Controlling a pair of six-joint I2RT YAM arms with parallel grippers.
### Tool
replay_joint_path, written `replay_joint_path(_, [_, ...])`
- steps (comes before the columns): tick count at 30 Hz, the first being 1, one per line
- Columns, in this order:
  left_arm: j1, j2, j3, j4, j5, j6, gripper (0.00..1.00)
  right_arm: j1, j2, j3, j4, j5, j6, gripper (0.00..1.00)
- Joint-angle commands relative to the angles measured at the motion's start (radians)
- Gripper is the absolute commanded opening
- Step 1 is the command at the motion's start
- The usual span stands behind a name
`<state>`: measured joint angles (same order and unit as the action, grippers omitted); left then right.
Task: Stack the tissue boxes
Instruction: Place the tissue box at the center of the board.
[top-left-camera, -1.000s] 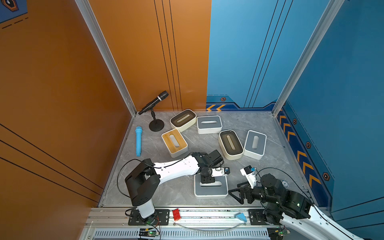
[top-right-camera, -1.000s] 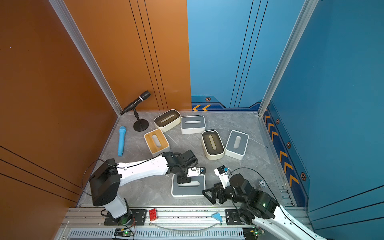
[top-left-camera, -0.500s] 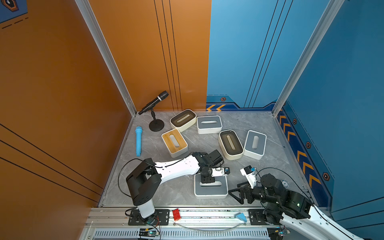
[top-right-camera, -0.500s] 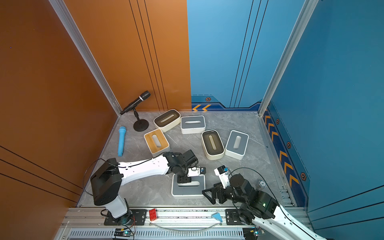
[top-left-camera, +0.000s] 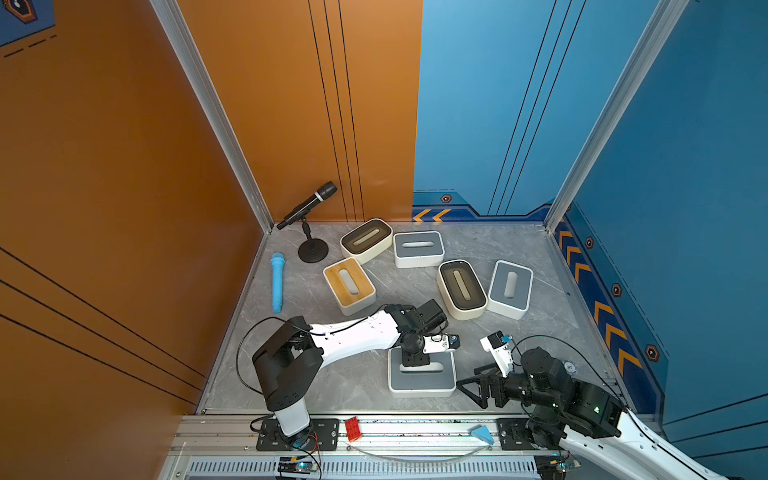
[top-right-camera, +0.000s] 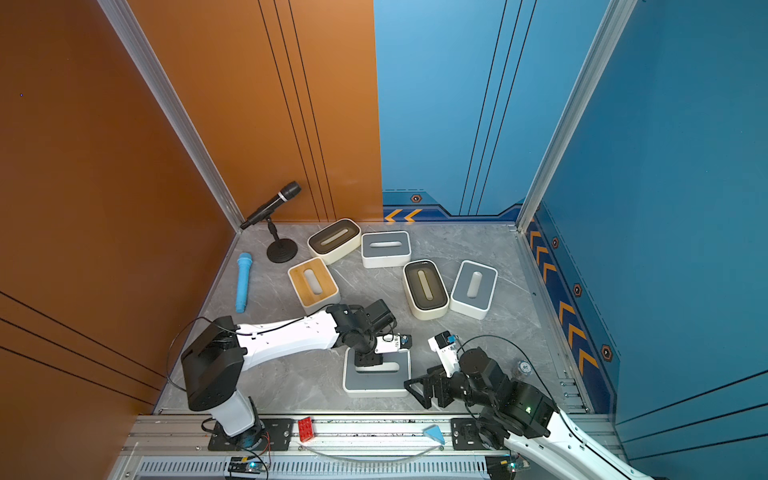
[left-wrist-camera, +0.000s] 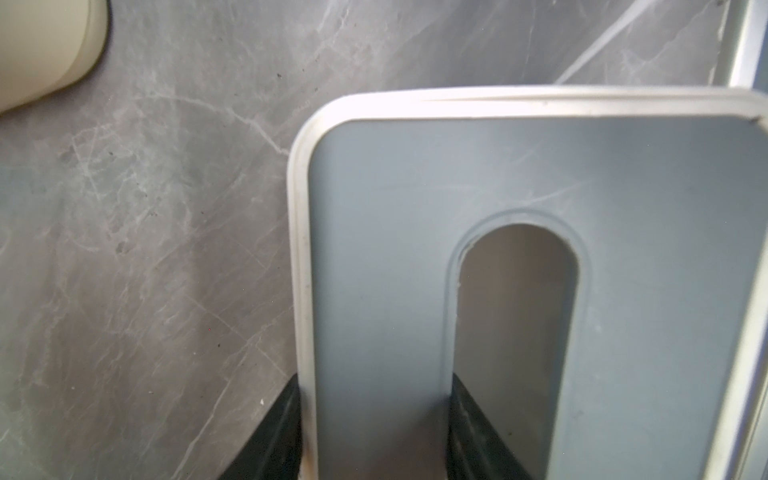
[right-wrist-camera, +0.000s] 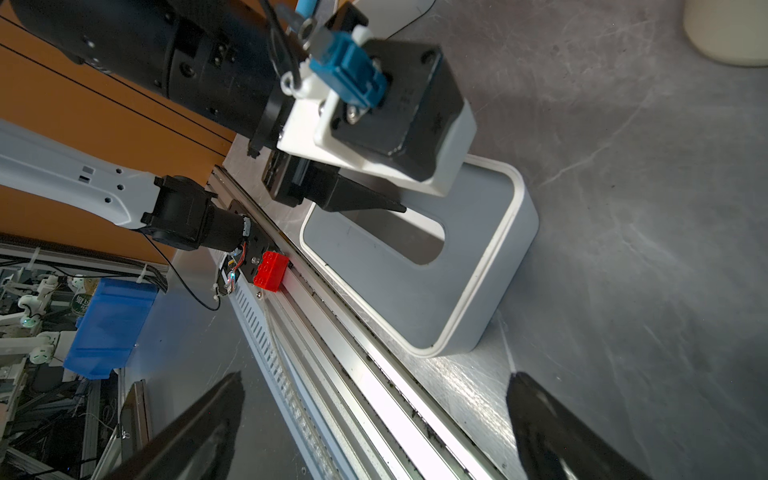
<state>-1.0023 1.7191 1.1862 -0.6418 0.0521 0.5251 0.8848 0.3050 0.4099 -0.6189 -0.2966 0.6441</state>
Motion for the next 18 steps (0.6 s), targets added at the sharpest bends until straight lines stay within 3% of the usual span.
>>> replay_joint_path(1, [0.006,0.022,0.018,0.002,-0.038,0.018,0.43,0.006,-0.005,-0.014,0.007,-0.019,-0.017,1.0])
replay_joint_path(18, [-0.013,0.022,0.01,0.002,-0.055,0.022,0.57,0.007,-0.004,-0.016,0.01,-0.022,-0.018,1.0])
